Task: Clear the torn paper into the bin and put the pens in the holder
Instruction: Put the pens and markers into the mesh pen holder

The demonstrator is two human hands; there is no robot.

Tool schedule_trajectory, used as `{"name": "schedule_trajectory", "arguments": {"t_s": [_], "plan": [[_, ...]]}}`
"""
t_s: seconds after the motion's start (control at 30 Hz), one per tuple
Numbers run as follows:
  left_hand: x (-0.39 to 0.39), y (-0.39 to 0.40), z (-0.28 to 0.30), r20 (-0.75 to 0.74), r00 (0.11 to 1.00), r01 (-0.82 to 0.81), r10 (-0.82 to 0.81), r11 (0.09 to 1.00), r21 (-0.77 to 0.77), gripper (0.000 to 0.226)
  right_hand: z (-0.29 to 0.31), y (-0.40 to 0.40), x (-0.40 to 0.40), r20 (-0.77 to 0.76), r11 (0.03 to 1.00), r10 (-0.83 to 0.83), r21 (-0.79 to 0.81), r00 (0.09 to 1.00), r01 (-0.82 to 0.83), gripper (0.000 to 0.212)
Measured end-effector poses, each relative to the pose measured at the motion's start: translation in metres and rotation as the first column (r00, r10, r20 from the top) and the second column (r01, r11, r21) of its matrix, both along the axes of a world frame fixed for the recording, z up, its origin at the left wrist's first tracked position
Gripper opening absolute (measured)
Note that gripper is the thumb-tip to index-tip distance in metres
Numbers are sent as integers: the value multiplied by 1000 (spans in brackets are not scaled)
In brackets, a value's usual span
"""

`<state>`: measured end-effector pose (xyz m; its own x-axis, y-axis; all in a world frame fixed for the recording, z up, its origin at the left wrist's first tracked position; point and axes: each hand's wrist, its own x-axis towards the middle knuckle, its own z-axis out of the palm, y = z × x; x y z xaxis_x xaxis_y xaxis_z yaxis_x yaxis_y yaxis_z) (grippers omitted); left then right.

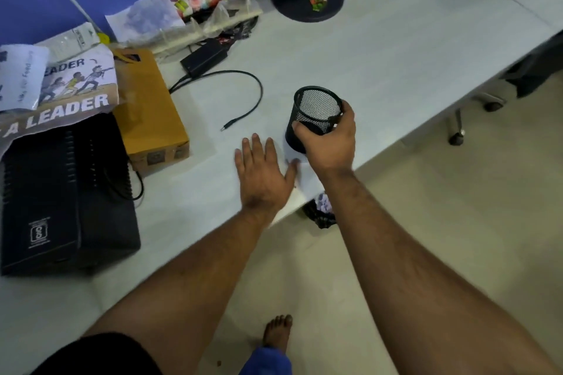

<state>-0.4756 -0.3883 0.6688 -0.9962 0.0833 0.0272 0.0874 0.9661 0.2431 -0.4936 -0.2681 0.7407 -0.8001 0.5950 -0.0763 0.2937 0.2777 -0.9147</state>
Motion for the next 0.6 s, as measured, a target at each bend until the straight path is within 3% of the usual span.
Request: {"name": "schedule_trajectory", "arguments": {"t_s": [0.17,0.3,0.47,0.6], "plan": [[6,12,6,-164,964,228,-208,967,113,44,4,34,70,-26,990,-138,28,990,139,88],[67,68,9,-218,934,336,-284,905,260,37,-9,82,150,-11,954,-298,-28,955,297,81],[187,145,-5,-75,908,408,-412,830,380,35,-44,132,279,42,877,-472,-79,880,474,81],[283,197,-47,160,828,429,-538,791,437,38,-95,166,396,144,776,-593,-158,792,610,82]]}}
